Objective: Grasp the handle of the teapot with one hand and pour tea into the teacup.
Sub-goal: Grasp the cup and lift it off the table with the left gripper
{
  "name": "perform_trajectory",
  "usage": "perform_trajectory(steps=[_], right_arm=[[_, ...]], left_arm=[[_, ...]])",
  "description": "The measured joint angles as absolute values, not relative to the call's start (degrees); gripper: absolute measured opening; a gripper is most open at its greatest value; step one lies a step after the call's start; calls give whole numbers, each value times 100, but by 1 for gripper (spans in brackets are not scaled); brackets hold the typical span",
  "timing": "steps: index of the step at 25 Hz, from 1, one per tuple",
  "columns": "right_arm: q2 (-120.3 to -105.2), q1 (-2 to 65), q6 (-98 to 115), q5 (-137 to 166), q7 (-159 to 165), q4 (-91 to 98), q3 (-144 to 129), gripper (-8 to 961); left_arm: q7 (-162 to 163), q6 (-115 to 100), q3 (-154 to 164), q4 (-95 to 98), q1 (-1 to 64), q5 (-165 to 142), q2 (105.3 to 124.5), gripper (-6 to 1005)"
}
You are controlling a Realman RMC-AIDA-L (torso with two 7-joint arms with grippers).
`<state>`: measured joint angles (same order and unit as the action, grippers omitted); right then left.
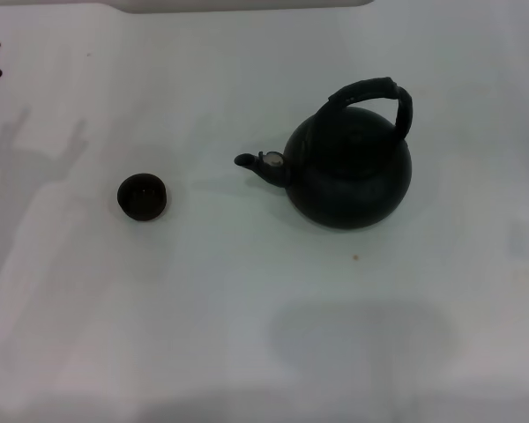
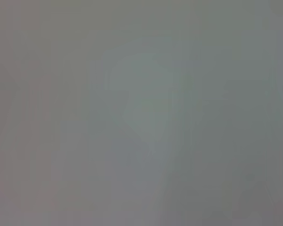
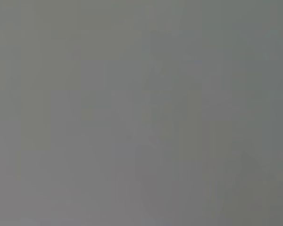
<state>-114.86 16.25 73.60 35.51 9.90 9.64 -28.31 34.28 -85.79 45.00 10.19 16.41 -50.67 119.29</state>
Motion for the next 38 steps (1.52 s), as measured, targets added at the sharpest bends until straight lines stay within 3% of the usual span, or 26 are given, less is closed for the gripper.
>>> perform_trajectory(steps=[38], right_arm=[[-11513,1749,7302,3570,1070,826,-3287,851]], left_arm=[[3366,-8281,4695,1004,1793,-5092,11898,878]])
